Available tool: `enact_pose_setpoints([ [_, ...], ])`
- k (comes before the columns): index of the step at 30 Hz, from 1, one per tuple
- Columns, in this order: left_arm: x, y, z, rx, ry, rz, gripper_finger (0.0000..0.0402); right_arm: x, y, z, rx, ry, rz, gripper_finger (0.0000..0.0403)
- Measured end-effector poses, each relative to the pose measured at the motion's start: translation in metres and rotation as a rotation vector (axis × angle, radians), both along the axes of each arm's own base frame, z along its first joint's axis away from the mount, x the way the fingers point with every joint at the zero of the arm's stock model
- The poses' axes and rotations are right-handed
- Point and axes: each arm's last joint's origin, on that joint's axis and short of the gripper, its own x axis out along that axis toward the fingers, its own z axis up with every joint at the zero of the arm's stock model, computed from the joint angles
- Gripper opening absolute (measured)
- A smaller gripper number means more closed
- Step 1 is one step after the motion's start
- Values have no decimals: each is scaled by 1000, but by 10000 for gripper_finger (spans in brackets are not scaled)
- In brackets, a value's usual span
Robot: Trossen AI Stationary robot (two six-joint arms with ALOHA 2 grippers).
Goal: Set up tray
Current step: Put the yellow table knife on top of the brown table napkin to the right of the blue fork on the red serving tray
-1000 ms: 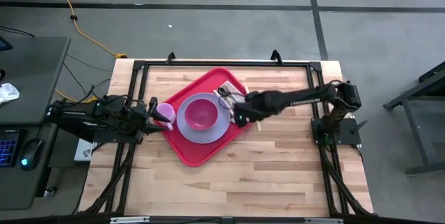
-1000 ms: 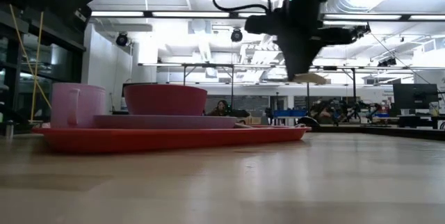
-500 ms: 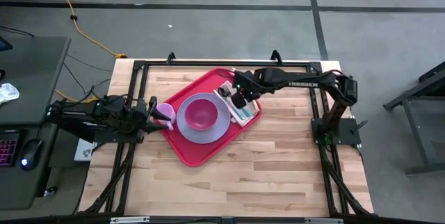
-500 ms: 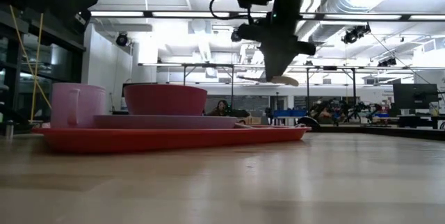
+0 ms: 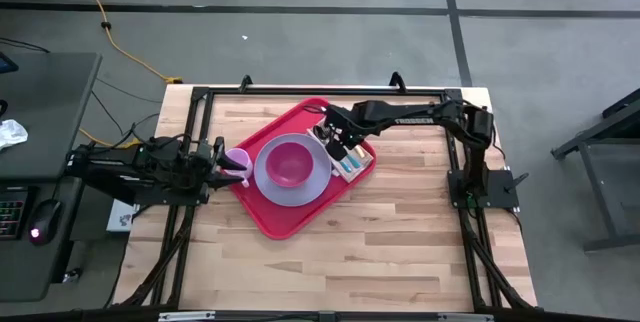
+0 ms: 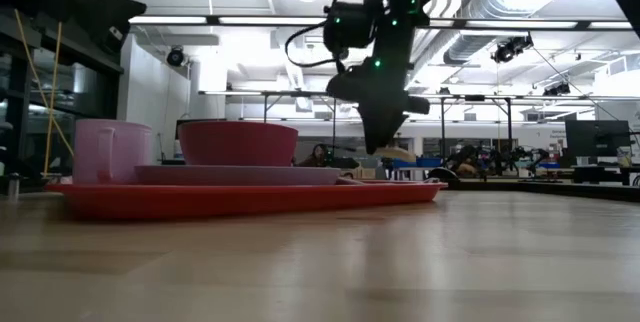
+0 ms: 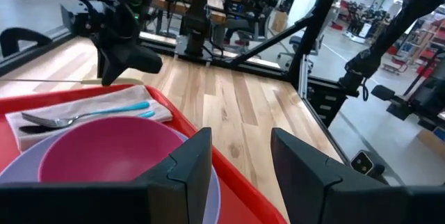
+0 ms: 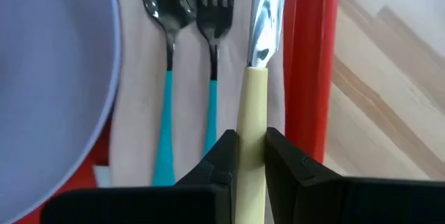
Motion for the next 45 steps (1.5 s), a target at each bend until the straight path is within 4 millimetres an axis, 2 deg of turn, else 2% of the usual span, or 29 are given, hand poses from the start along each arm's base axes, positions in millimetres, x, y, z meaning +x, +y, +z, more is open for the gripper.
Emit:
enact_pose_setpoints([
  [17, 0, 0, -4, -20, 42, 10, 179, 7, -3, -32, -13, 103, 62, 32],
  [20, 2, 0, -10, -21, 47, 10, 179, 8, -3, -37, -9, 116, 65, 32],
  [29, 13, -1, -38, -81, -2, 15, 179, 7, -9, -39, -16, 116, 49, 32],
  [37, 14, -1, -39, -87, -9, 15, 179, 1, -6, -48, 11, 141, 47, 32],
  [45, 14, -1, -38, -88, -23, 14, 179, 2, -6, -48, 19, 123, 26, 32],
])
